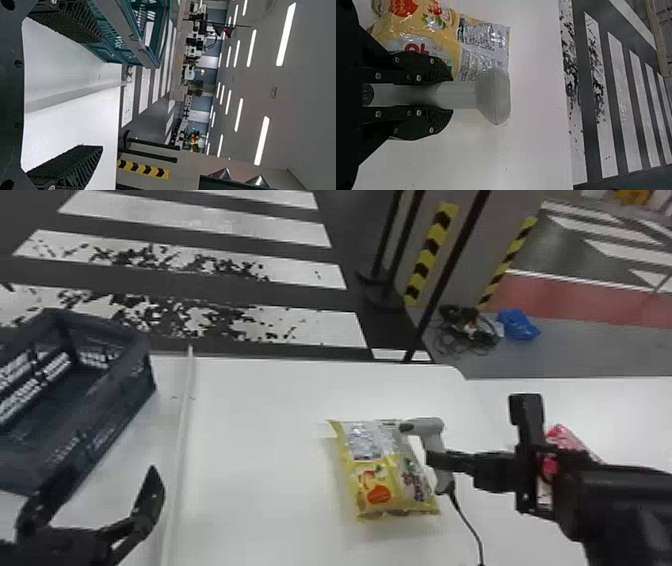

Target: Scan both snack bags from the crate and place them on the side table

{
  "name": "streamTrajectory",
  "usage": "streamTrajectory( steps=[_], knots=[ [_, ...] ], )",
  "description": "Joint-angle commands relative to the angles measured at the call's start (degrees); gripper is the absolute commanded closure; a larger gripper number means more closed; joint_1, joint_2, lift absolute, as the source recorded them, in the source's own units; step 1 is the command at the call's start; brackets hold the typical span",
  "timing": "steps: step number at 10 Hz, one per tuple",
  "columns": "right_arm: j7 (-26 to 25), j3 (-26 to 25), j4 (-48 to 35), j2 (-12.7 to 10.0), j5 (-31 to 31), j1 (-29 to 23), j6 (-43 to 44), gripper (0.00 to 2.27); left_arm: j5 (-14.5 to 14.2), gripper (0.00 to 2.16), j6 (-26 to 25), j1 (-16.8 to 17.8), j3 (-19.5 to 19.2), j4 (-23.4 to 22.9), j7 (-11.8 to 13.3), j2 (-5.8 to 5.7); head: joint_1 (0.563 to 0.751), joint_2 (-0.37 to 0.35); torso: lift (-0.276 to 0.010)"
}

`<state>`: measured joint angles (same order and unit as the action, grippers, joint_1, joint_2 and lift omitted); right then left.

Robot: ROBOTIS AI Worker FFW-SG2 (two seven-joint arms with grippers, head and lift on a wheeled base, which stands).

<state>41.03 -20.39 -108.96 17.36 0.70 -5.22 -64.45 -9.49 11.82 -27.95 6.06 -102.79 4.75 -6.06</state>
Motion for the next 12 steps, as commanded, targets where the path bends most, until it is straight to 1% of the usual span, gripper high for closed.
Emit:
streamTrajectory(
  steps=[1, 5, 7, 12],
  knots=[
    [-0.1, 1.1, -0.7, -0.4, -0.1, 0.2, -0.7, 2.25, 0.0, 0.03, 0.0, 0.0, 0.0, 0.0, 0.0, 0.0, 0.695, -0.268, -0.095],
    [-0.1, 4.7, -0.9, -0.8, -1.2, 3.1, -2.1, 2.25, 0.0, 0.03, 0.0, 0.0, -0.1, 0.0, 0.0, 0.0, 0.695, -0.222, -0.095],
    [-0.2, 5.1, 0.2, -0.8, -2.2, 4.2, -2.5, 2.25, 0.0, 0.03, 0.2, 0.0, -0.2, 0.0, 0.0, 0.0, 0.695, -0.208, -0.095],
    [-0.2, 6.2, 3.8, -0.4, -2.6, 5.1, -2.3, 2.25, 0.0, 0.03, 0.2, 0.0, -0.2, 0.1, 0.0, 0.0, 0.695, -0.212, -0.095]
  ],
)
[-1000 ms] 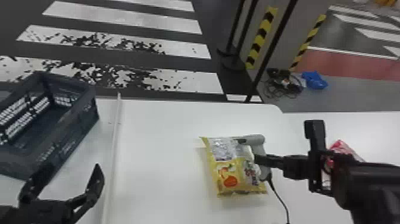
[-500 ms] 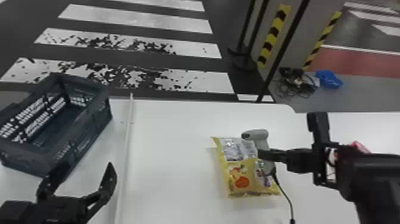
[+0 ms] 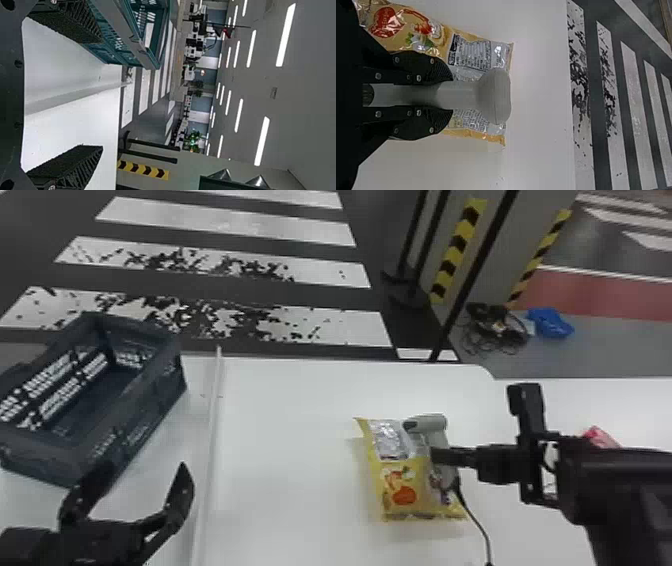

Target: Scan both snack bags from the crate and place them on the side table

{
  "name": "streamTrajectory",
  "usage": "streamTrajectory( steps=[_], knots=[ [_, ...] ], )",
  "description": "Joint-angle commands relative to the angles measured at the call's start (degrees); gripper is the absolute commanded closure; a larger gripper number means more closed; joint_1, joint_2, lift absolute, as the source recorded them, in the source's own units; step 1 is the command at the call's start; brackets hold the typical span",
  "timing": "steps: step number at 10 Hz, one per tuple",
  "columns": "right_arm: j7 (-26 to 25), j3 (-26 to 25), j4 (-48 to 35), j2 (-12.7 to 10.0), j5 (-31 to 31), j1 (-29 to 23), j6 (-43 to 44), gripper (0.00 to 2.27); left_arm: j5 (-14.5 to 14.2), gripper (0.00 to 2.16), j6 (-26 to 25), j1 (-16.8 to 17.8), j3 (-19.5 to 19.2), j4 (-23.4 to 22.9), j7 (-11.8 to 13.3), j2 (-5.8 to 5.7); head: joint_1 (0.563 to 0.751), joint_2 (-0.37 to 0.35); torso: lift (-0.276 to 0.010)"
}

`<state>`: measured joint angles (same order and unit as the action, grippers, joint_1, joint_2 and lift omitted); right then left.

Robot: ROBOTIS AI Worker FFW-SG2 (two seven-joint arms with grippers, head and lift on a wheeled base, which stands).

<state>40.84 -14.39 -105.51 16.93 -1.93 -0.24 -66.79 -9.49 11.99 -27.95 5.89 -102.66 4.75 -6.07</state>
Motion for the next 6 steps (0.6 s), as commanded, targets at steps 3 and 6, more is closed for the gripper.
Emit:
streamTrajectory(
  steps=[3, 6],
  knots=[
    [-0.2, 0.4, 0.6, 0.0, 0.0, 0.4, 0.0, 2.25, 0.0, 0.03, 0.0, 0.0, 0.0, 0.0, 0.0, 0.09, 0.695, -0.21, -0.095],
    [-0.2, 0.0, 0.4, -0.1, 0.2, 0.6, 0.2, 2.25, 0.0, 0.03, 0.0, 0.0, 0.0, 0.0, 0.0, 0.09, 0.695, -0.21, -0.095]
  ],
)
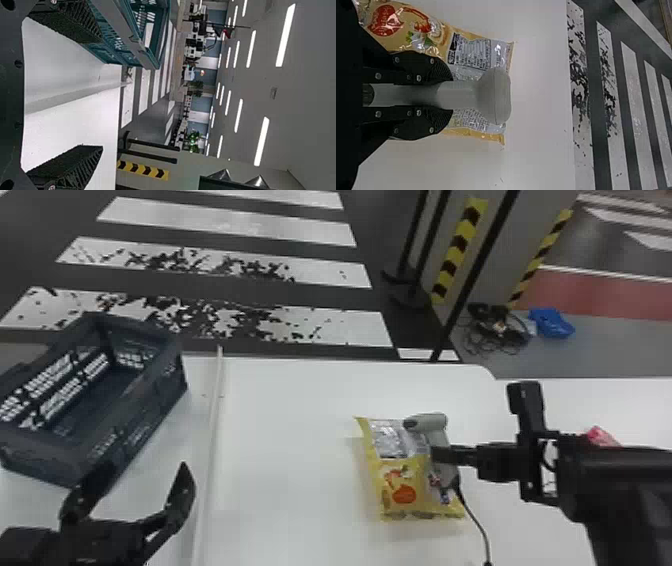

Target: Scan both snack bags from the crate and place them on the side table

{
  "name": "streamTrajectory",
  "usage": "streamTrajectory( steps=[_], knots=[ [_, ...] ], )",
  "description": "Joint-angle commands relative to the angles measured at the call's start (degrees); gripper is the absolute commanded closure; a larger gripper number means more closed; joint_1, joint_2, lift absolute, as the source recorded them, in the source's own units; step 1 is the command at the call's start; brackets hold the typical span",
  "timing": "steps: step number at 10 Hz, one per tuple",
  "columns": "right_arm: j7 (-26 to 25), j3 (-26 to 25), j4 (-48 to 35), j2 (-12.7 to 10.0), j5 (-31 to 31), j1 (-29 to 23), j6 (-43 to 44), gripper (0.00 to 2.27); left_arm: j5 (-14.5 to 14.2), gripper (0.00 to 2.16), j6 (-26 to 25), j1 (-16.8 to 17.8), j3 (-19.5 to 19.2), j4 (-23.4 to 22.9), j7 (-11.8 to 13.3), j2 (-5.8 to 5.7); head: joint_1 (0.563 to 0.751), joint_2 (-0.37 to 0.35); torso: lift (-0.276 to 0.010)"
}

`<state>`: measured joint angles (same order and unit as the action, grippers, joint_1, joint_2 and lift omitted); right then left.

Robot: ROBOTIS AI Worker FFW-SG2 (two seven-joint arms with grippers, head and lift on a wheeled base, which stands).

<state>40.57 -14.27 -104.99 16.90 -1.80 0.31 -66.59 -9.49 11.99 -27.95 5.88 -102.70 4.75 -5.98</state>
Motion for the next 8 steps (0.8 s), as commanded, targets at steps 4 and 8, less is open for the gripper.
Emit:
streamTrajectory(
  steps=[4, 8],
  knots=[
    [-0.1, -2.0, -2.8, -0.2, 0.1, -0.6, -0.7, 2.25, 0.0, 0.03, 0.0, 0.0, 0.0, 0.0, 0.0, 0.09, 0.695, -0.212, -0.095],
    [-0.2, -8.2, -2.1, 1.2, 0.0, -2.3, 1.2, 2.25, 0.0, 0.03, 0.0, 0.2, 0.2, 0.2, 0.0, 0.09, 0.695, -0.264, -0.095]
  ],
)
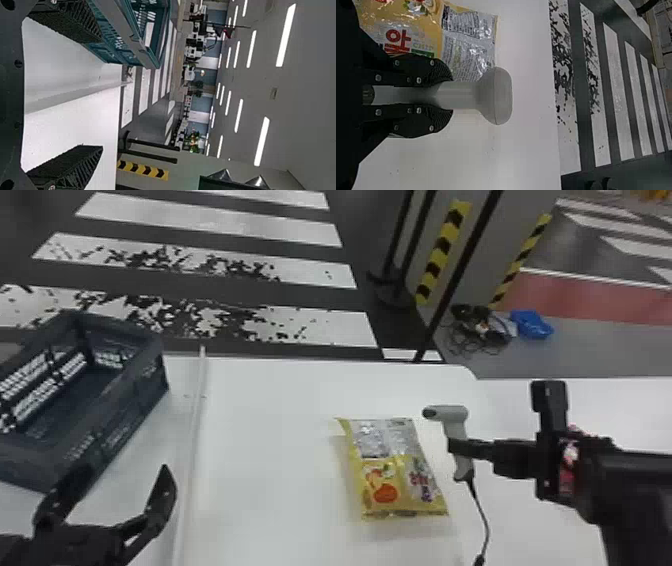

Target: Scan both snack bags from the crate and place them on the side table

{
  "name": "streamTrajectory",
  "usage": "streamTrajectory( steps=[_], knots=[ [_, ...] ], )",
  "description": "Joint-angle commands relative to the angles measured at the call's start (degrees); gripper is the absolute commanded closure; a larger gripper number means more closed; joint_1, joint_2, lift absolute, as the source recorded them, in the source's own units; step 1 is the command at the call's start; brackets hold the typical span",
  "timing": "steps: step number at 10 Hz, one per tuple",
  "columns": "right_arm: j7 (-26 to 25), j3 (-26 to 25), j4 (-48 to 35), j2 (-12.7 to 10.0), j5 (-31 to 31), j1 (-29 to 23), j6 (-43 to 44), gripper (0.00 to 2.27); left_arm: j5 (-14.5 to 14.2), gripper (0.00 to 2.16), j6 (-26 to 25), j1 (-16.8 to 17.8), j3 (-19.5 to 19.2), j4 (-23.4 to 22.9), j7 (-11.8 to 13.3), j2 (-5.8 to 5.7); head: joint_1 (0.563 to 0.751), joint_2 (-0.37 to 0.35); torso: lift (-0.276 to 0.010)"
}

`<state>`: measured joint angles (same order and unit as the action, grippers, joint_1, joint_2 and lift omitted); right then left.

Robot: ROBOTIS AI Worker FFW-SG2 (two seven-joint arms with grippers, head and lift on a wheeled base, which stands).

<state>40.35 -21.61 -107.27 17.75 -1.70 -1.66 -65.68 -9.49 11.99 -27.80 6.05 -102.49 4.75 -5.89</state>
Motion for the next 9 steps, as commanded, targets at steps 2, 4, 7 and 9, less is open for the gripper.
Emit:
streamTrajectory(
  steps=[2, 4, 7, 9],
  knots=[
    [-0.6, -3.4, 3.1, 1.7, -0.4, -1.9, 3.8, 2.25, 0.0, 0.03, 0.0, 0.0, 0.0, 0.1, 0.0, 0.0, 0.695, -0.303, -0.095],
    [-1.4, -5.6, 7.2, 2.8, -1.0, -3.1, 7.7, 2.25, 0.0, 0.03, 0.0, 0.0, 0.1, 0.2, 0.0, 0.0, 0.695, -0.345, -0.095],
    [-1.7, -5.9, 11.6, 3.3, -2.2, -3.4, 11.4, 2.25, 0.0, 0.03, 0.0, 0.0, 0.3, 0.2, 0.0, 0.09, 0.695, -0.35, -0.095],
    [-1.7, -5.5, 13.8, 3.4, -2.2, -3.2, 12.6, 2.25, 0.0, 0.03, 0.0, -0.1, 0.3, 0.0, 0.0, 0.09, 0.695, -0.35, -0.095]
  ],
)
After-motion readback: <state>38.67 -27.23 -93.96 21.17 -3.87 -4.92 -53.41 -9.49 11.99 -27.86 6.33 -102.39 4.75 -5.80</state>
